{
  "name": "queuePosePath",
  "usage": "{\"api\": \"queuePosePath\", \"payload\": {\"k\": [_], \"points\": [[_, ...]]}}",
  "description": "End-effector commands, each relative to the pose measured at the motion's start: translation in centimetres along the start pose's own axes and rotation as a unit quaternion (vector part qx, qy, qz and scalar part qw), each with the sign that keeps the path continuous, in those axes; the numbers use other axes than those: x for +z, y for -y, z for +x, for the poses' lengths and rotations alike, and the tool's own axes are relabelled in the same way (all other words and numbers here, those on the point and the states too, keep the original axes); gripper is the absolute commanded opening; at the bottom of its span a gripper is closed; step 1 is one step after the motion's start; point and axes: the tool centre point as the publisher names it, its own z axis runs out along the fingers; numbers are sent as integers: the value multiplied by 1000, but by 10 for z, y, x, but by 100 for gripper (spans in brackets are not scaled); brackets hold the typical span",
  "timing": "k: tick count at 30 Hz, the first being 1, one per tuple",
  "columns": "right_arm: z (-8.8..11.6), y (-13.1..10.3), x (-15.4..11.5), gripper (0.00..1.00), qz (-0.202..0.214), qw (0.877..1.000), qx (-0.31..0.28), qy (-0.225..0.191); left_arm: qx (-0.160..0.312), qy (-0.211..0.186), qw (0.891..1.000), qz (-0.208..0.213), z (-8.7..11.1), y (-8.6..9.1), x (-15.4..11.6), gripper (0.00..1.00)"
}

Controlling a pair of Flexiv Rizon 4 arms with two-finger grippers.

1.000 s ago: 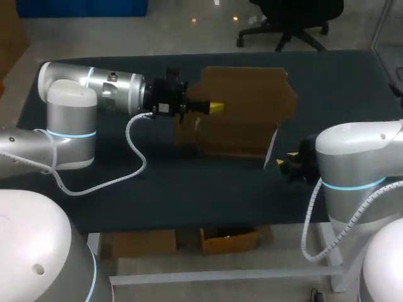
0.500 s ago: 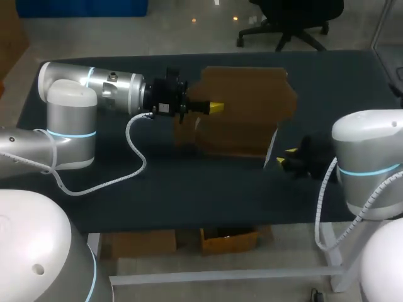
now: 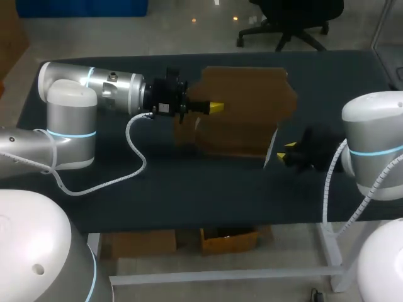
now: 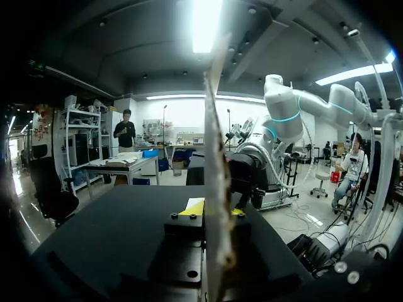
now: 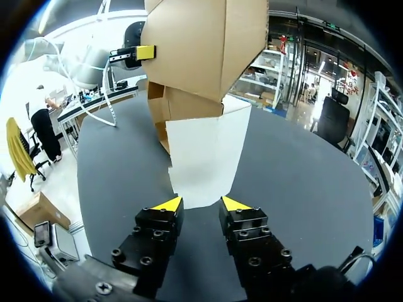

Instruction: Assemble the packaging by folding the flat box into shape, placing the metal phone stand inside, and closing the box properly

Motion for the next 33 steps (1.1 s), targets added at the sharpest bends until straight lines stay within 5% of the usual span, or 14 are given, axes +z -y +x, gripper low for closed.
{"api": "queuePosePath", "payload": {"k": [1,33], "points": [[-6,3,2,35,-10,1000,1,-25,0,1,1000,0,1,-2,1,0],[-13,-12,33,47,-24,998,-16,-60,0,1,1000,0,1,-2,1,0]]}}
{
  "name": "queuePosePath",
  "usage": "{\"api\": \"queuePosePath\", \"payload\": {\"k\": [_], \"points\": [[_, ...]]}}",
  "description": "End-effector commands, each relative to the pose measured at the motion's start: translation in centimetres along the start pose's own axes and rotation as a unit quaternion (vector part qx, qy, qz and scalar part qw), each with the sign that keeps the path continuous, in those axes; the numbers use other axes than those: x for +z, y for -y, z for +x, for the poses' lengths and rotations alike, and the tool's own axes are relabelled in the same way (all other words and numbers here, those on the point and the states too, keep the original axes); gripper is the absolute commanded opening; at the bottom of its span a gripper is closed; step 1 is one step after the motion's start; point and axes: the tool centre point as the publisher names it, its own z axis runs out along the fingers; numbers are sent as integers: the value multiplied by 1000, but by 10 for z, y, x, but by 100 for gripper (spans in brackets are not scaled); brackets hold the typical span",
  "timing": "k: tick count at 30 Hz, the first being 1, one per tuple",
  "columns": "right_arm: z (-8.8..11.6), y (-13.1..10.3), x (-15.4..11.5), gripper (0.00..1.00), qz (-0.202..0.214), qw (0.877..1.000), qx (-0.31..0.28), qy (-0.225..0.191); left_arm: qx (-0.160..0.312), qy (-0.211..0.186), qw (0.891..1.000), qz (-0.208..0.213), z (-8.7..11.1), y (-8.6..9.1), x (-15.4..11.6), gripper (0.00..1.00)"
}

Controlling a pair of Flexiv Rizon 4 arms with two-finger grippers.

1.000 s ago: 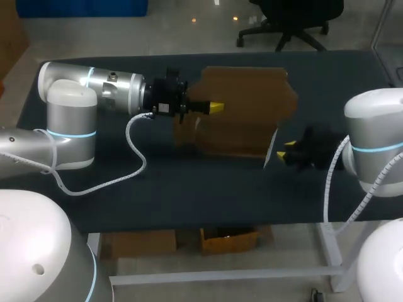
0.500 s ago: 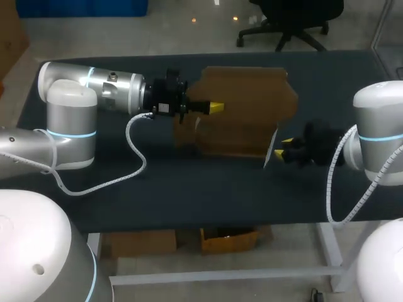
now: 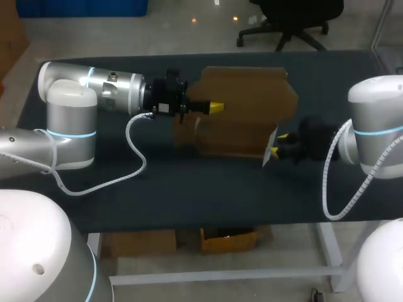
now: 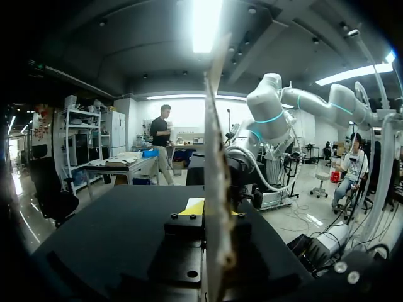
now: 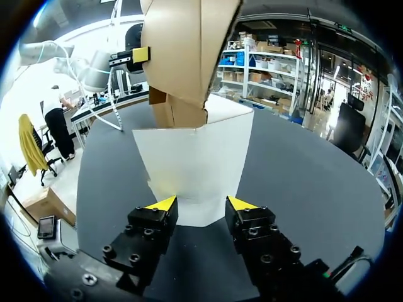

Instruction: Assemble the packaging by folding the flat box into shape, placing the metal phone stand inside, and closing the box properly

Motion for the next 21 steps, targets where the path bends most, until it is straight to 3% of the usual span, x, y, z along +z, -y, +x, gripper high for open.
{"api": "queuePosePath", "payload": {"k": [1,21], "points": [[-3,2,2,47,-7,1000,2,-1,0,1,1000,0,1,-1,1,0],[6,0,13,47,-12,999,26,31,0,1,1000,0,1,-1,1,0]]}}
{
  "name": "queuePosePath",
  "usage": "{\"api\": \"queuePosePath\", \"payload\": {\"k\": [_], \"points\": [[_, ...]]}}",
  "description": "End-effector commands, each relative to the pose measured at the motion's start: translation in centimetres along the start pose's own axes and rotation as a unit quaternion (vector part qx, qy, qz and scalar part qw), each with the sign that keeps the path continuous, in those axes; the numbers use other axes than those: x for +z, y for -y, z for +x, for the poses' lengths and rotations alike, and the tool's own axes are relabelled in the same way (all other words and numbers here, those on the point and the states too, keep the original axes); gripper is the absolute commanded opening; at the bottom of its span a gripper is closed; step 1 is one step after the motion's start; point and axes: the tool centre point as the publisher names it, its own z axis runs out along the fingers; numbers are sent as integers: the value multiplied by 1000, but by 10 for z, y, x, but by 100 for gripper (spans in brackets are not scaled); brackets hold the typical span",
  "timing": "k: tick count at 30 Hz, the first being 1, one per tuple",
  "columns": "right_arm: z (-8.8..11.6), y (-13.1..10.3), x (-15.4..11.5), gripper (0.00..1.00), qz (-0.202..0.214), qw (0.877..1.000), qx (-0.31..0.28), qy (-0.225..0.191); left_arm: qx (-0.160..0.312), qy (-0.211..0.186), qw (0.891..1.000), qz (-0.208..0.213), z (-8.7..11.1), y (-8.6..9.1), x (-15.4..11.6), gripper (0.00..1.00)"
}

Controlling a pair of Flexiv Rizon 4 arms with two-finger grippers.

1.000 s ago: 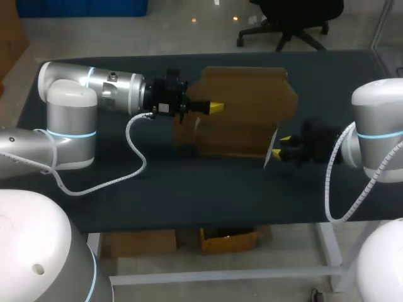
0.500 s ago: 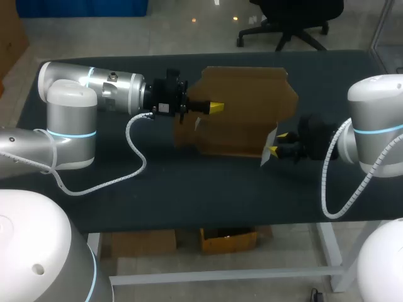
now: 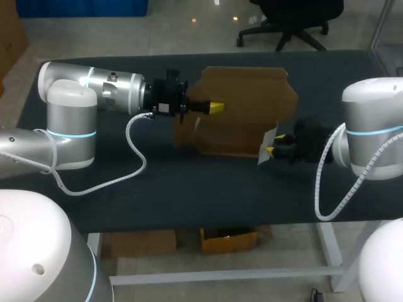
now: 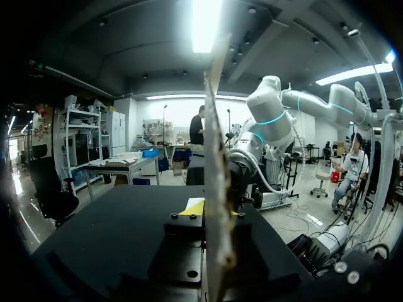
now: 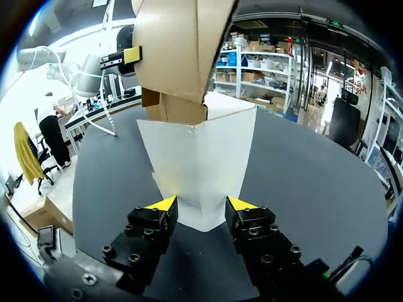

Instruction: Assemble the packaging by folding the flat box into shape, placing the metal phone stand inside, and closing the box properly

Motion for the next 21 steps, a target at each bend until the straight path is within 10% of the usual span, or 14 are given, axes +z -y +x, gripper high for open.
{"api": "queuePosePath", "payload": {"k": [1,21], "points": [[4,1,3,47,-5,1000,2,13,0,1,1000,0,1,-2,1,0],[-2,3,3,46,-21,997,41,60,0,1,1000,0,1,-2,1,0]]}}
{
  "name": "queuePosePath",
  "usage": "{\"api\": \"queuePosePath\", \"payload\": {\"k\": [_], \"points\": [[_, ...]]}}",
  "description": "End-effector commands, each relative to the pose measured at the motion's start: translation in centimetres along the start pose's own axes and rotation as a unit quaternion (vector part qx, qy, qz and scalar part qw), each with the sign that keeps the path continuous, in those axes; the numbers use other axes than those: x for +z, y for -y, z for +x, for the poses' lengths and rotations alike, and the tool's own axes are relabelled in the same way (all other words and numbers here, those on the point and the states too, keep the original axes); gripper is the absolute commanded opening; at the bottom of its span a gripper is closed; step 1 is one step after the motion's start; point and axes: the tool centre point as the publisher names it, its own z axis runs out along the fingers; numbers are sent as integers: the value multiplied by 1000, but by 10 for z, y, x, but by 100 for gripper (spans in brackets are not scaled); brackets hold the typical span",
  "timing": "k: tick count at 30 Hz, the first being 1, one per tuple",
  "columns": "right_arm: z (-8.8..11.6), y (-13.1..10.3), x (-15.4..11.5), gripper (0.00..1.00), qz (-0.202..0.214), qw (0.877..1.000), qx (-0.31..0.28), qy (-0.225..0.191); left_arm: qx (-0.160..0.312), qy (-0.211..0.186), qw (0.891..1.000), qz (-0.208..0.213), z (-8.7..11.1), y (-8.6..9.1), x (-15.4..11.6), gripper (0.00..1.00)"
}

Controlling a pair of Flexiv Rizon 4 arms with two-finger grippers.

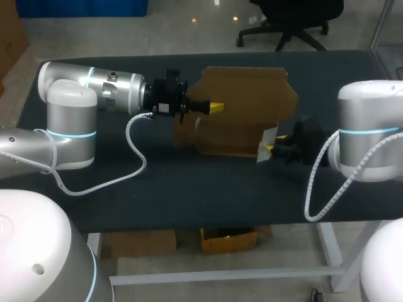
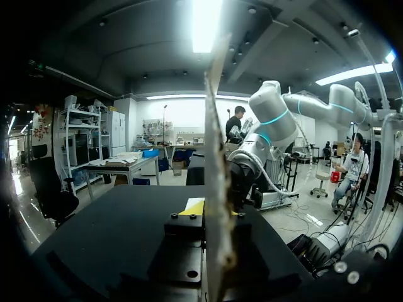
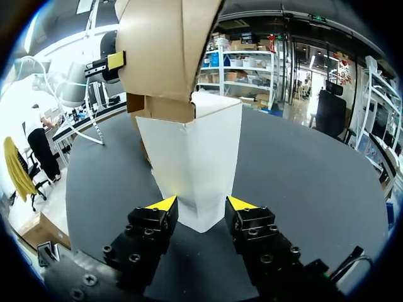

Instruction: Assemble the packaging by folding the flat box into shape, placing the metal phone stand inside, and closing the box properly

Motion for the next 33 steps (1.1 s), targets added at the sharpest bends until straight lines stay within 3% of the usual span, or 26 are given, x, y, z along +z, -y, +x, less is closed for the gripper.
{"api": "queuePosePath", "payload": {"k": [1,33], "points": [[4,1,3,46,-14,1000,3,15,0,1,1000,0,1,-2,1,0],[3,-7,6,44,-29,993,66,93,0,1,1000,0,1,-2,1,0]]}}
